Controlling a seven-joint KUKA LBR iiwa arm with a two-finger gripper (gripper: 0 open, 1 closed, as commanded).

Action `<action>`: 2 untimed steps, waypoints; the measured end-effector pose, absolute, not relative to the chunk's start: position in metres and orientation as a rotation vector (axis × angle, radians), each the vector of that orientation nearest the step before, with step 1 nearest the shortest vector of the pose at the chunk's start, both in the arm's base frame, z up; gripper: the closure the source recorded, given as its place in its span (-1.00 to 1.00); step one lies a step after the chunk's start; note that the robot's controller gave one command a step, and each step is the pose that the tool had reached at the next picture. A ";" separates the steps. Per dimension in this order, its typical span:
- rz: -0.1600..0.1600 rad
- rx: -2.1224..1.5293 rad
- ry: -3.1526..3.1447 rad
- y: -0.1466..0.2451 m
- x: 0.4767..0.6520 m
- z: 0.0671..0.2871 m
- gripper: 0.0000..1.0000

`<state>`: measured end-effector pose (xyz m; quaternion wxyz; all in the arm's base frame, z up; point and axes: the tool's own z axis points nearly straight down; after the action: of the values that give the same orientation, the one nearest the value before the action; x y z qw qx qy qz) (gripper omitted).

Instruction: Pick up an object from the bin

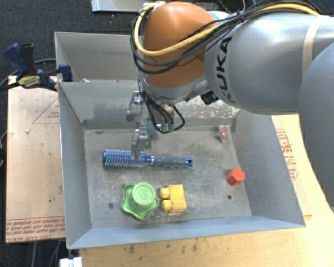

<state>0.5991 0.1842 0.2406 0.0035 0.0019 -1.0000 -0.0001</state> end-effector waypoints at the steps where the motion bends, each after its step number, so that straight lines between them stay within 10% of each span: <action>1: 0.000 0.175 -3.132 0.172 0.584 0.082 -1.00; 2: -0.003 0.173 -3.139 0.172 0.586 0.087 1.00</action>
Offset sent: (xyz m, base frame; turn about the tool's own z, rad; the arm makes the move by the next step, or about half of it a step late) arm -0.0140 -0.0124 -0.1540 -0.1084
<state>0.5858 0.1721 0.0866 -0.0010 0.0550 -0.9985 -0.0008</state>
